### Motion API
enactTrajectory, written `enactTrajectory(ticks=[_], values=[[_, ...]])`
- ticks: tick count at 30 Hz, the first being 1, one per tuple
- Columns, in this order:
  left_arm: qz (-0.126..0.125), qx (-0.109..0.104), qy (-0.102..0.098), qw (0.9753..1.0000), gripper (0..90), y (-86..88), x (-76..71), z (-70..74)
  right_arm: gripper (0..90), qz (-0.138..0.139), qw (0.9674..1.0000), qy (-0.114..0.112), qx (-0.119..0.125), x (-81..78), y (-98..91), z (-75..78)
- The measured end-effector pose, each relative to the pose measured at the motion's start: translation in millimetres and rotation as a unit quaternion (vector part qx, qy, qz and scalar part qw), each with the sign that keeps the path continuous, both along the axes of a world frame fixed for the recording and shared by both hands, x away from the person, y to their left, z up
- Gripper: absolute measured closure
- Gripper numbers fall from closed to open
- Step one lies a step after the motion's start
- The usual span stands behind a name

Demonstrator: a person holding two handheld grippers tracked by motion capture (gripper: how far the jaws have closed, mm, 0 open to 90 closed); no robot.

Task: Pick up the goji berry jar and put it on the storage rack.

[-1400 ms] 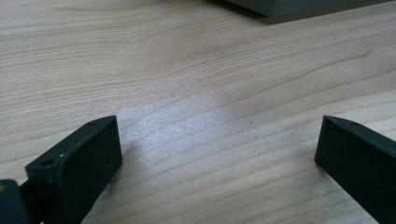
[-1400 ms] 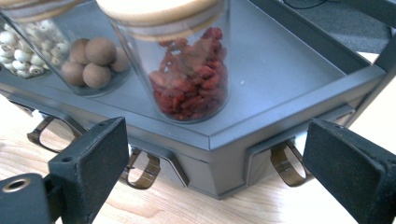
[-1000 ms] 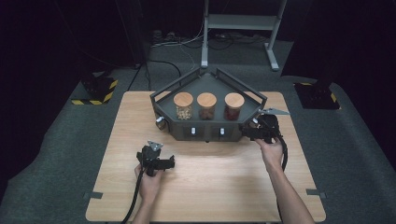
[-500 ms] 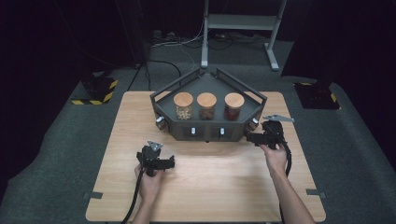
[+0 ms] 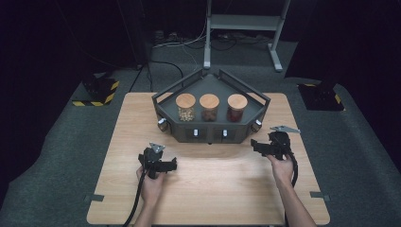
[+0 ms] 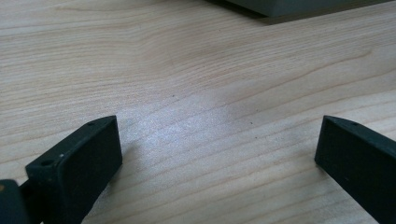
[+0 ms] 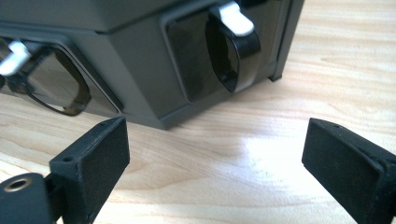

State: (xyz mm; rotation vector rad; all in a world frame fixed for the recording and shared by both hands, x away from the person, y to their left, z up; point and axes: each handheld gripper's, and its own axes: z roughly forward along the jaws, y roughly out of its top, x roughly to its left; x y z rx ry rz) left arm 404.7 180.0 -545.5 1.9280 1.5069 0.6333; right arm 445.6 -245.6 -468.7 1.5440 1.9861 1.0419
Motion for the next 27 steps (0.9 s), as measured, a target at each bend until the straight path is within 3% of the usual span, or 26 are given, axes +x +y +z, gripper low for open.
enactTrajectory(ticks=[27], values=[[-0.001,-0.001,0.0,1.0,0.7,0.0,0.0,-0.1,6.5,-0.014,0.9986,0.04,-0.03,-13.2,-7.2,-53.4]])
